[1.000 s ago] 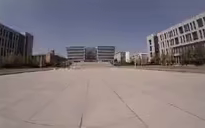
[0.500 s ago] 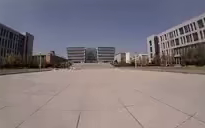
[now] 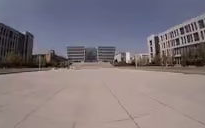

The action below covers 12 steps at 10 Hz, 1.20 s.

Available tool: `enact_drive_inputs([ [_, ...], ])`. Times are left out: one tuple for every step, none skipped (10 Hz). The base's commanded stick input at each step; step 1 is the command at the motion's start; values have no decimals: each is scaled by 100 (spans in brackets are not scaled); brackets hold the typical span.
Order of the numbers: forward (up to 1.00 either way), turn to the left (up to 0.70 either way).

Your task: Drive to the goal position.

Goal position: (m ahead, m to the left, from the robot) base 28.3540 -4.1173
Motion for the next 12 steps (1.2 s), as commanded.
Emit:
enact_drive_inputs([
  [70, 0],
  [70, 0],
  [70, 0],
  [70, 0],
  [70, 0],
  [70, 0],
  [70, 0],
  [70, 0],
  [70, 0],
  [70, 0],
  [70, 0],
  [70, 0],
])
